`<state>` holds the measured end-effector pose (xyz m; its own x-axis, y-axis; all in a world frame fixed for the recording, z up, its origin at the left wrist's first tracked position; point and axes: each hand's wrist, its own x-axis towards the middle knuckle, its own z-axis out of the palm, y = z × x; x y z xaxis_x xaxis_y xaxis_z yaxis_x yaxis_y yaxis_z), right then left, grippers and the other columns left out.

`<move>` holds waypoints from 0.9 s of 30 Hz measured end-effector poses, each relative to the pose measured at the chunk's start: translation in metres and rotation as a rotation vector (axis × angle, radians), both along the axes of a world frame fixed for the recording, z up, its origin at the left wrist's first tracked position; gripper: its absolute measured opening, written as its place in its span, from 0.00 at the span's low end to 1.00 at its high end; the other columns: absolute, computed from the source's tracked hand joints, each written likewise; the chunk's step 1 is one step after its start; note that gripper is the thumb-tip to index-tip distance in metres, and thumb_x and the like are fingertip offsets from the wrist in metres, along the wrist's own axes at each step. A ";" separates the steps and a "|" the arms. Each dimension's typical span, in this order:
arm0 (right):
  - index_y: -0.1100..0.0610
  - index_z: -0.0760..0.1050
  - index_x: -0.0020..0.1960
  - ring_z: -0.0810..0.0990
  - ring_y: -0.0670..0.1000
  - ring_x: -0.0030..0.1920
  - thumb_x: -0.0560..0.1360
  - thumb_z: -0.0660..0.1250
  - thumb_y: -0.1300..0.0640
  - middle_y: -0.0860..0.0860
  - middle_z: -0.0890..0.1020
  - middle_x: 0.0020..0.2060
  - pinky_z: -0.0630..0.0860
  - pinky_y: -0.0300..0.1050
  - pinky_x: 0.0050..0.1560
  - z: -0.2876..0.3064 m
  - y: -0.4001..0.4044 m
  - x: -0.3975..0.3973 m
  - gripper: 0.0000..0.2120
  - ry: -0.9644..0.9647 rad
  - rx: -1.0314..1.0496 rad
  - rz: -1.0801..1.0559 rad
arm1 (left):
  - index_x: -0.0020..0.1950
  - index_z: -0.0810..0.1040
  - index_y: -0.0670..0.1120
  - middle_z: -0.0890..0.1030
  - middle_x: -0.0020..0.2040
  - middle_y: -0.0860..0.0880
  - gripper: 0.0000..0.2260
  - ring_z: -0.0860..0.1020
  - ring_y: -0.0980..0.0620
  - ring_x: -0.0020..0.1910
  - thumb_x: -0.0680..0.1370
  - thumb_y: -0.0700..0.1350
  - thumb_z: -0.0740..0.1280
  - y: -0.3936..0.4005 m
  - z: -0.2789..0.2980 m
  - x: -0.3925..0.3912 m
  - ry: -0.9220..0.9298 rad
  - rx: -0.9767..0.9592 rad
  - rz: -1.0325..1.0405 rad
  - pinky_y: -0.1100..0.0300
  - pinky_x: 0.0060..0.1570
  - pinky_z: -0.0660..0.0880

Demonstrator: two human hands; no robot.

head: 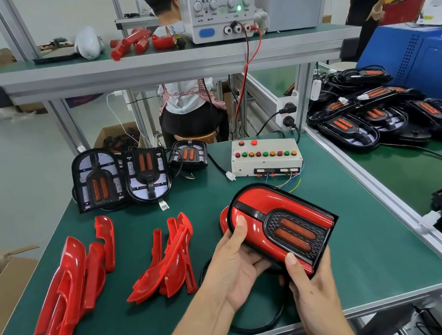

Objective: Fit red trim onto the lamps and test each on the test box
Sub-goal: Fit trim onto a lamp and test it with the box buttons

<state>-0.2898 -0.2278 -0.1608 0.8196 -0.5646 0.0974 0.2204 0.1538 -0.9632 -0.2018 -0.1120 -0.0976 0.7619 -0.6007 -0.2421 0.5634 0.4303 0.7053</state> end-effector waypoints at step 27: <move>0.37 0.61 0.77 0.82 0.47 0.41 0.69 0.74 0.31 0.47 0.84 0.55 0.81 0.45 0.43 0.001 0.004 -0.002 0.41 0.014 -0.150 -0.054 | 0.67 0.80 0.39 0.83 0.61 0.37 0.23 0.83 0.38 0.59 0.83 0.56 0.62 -0.013 0.018 0.011 0.272 -0.100 0.126 0.42 0.61 0.76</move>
<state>-0.2918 -0.2239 -0.1598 0.7903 -0.5879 0.1725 0.2104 -0.0040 -0.9776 -0.1906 -0.1245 -0.0794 0.7472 -0.5370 -0.3917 0.6635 0.5681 0.4869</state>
